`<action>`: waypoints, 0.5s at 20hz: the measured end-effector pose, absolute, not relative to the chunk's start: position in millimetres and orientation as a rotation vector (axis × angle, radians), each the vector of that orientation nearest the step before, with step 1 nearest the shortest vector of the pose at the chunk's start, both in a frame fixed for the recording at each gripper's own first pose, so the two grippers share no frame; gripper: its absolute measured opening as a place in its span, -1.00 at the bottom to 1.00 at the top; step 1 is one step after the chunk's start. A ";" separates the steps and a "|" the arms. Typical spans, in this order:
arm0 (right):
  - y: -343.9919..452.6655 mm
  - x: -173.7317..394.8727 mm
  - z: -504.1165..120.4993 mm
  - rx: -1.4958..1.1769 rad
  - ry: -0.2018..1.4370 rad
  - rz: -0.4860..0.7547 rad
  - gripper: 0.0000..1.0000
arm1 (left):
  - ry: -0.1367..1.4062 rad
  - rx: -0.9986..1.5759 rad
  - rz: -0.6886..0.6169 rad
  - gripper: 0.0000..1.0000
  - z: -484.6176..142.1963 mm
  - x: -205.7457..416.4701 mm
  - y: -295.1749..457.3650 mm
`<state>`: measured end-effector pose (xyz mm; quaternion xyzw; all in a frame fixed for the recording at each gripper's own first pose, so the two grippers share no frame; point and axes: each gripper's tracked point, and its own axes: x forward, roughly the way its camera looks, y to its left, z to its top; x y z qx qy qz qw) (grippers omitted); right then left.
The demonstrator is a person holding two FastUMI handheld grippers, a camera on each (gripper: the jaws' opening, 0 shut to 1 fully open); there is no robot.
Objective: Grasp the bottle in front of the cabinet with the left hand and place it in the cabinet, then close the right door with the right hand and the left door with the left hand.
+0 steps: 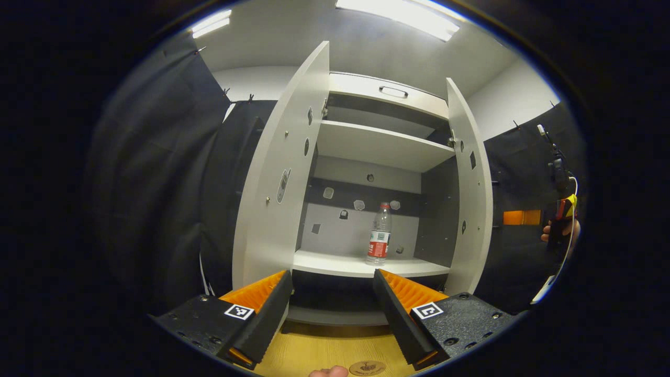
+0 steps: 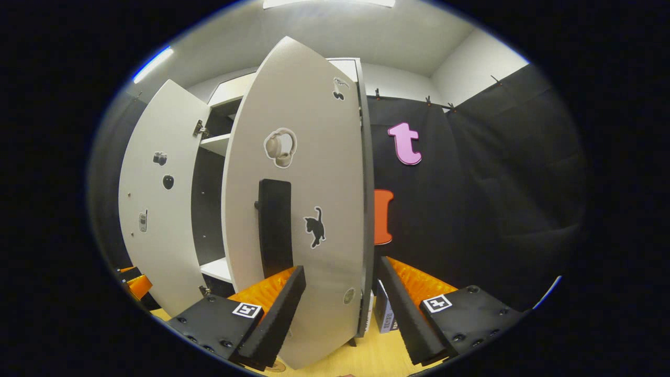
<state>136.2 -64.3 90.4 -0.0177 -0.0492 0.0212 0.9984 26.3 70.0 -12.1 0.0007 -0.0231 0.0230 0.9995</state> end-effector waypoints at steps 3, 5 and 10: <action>-52.8 150.0 84.2 -0.025 -0.082 0.066 0.91 | -0.055 0.015 0.063 0.89 -5.8 21.2 74.4; -38.7 155.0 79.7 -0.008 -0.068 0.104 0.91 | -0.064 0.020 0.083 0.89 -1.2 17.6 78.2; 5.3 175.4 73.3 -0.002 -0.032 0.190 0.91 | -0.083 0.005 0.146 0.89 5.8 10.4 93.4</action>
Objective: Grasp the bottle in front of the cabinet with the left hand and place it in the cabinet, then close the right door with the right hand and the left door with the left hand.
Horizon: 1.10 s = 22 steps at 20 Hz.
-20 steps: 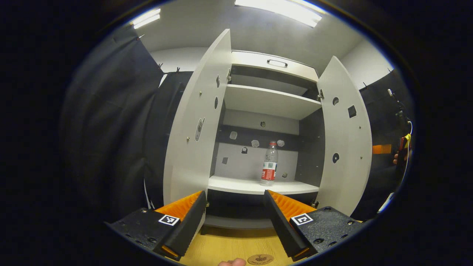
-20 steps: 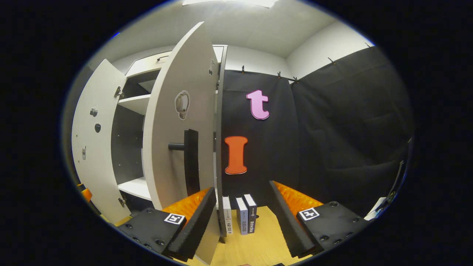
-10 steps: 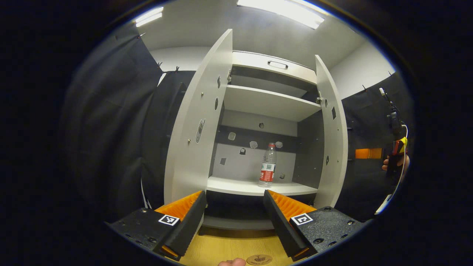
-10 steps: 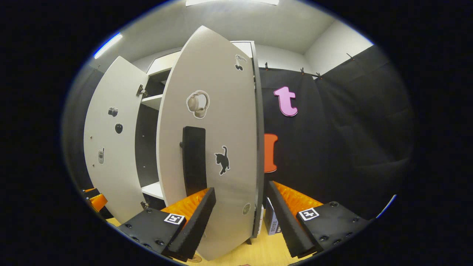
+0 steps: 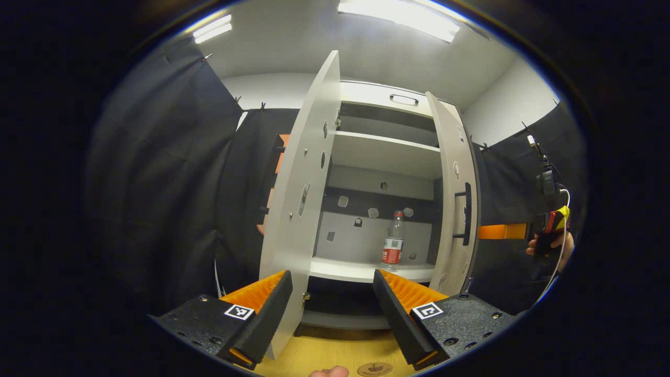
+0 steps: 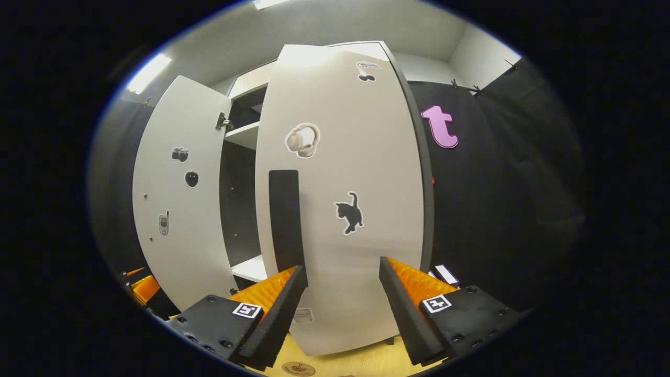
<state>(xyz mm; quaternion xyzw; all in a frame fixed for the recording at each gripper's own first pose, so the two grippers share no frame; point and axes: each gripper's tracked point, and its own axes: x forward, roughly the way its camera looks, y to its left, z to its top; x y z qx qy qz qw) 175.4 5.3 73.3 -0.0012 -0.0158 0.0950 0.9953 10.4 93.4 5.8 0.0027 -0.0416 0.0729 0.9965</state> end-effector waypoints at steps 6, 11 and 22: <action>22.9 202.3 73.4 -0.002 -0.015 0.182 0.90 | -0.139 0.007 0.221 0.89 24.0 -6.8 115.4; 38.4 225.0 72.4 -0.010 -0.020 0.174 0.90 | -0.141 -0.009 0.269 0.89 26.0 -15.1 135.1; 23.3 161.6 58.5 -0.011 -0.031 0.153 0.92 | -0.188 -0.019 0.476 0.88 57.3 -39.9 213.2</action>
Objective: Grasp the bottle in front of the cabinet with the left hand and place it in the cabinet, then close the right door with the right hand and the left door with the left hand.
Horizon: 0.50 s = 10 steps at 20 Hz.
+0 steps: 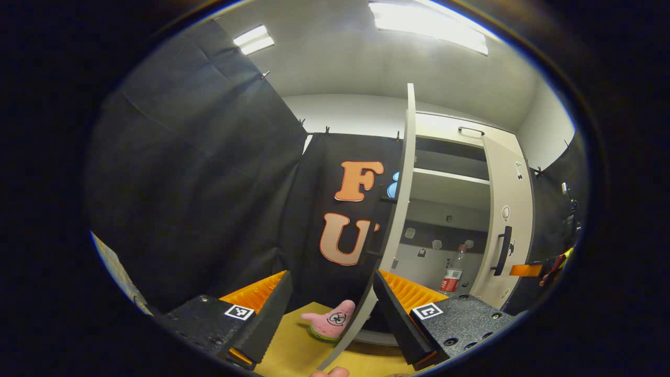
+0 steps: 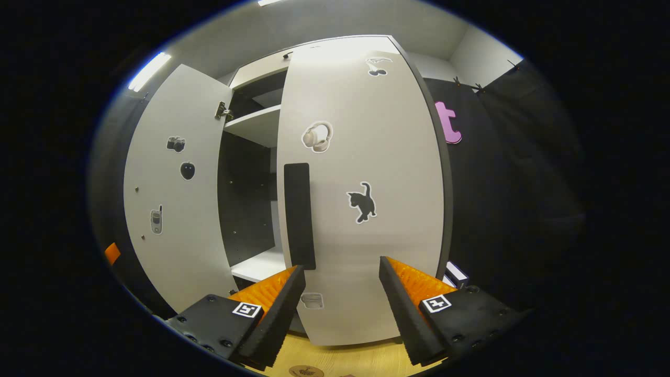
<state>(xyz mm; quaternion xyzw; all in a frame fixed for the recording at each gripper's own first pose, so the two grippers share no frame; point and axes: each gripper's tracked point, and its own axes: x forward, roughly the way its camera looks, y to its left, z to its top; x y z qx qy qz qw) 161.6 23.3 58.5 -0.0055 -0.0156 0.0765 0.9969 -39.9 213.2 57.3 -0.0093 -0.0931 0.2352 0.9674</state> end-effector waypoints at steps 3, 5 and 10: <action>13.9 124.8 62.5 0.006 -0.057 0.154 0.91 | -0.152 -0.035 0.522 0.89 58.4 -34.4 252.5; 5.0 106.9 58.6 0.003 -0.053 0.144 0.91 | -0.107 -0.020 0.524 0.88 56.8 -19.4 271.8; -14.7 66.4 34.9 0.004 -0.028 0.108 0.91 | -0.086 0.059 0.494 0.88 70.9 26.6 292.7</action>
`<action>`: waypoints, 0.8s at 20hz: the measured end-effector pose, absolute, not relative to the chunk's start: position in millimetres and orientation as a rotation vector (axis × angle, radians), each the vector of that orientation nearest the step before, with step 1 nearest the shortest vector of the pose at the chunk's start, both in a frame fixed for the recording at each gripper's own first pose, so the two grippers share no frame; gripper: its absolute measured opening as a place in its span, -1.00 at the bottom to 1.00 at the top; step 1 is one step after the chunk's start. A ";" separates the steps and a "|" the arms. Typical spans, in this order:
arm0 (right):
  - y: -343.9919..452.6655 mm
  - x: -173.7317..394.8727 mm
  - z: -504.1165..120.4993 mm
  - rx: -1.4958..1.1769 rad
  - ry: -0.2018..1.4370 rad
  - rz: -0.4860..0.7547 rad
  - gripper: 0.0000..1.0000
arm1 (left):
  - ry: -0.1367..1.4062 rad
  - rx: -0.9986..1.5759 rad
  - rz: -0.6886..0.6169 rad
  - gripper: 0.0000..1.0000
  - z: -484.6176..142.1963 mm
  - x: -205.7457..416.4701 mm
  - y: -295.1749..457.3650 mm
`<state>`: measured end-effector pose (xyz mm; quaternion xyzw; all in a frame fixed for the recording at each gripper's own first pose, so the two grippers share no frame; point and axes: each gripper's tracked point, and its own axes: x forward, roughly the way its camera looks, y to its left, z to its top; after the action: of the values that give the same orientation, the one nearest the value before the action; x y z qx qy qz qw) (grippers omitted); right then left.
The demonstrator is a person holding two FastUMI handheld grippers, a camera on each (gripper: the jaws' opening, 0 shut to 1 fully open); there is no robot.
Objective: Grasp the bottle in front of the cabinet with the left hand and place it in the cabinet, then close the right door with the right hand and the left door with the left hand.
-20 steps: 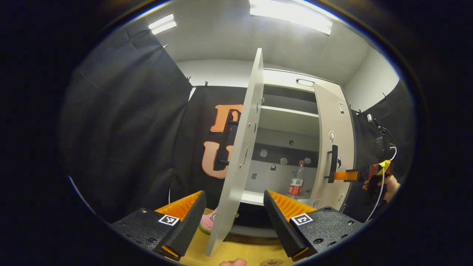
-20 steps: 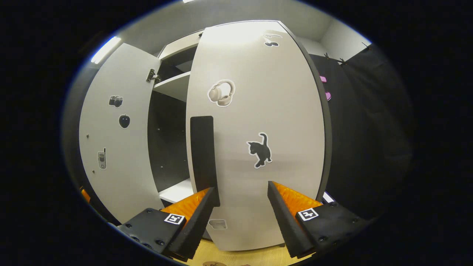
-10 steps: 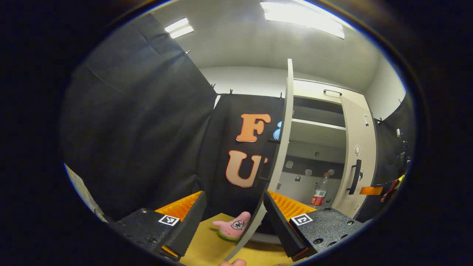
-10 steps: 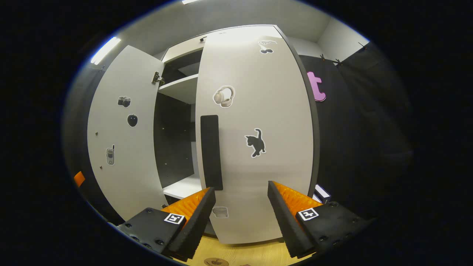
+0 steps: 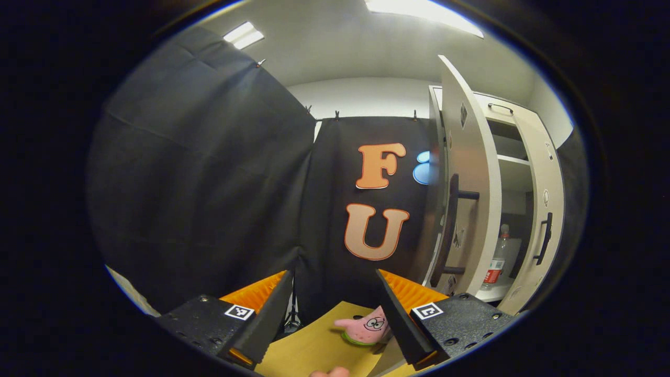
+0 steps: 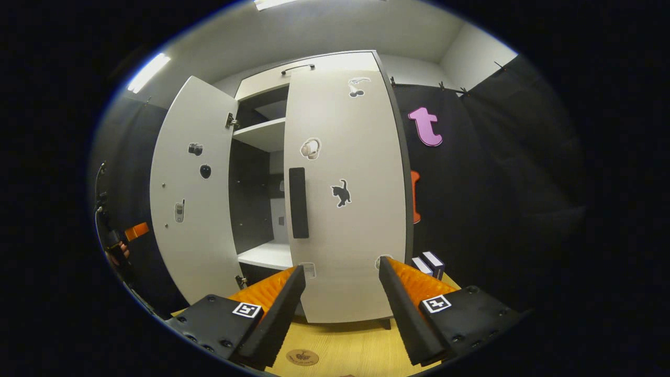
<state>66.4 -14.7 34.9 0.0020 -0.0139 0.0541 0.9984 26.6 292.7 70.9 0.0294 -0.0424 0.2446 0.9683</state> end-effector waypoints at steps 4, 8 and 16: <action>-31.2 53.5 25.3 -0.011 -0.039 0.061 0.91 | -0.053 0.077 0.451 0.93 64.6 61.2 282.1; -41.6 43.8 24.6 0.009 -0.045 0.037 0.91 | -0.061 0.071 0.462 0.87 64.9 64.8 282.0; -56.7 49.5 18.0 0.007 -0.044 0.022 0.91 | 0.014 0.031 0.336 0.85 40.3 70.1 241.2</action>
<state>49.5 -56.7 18.0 0.0035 -0.0218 0.0108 0.9997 70.1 241.2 40.3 0.0155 0.0068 0.1671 0.9858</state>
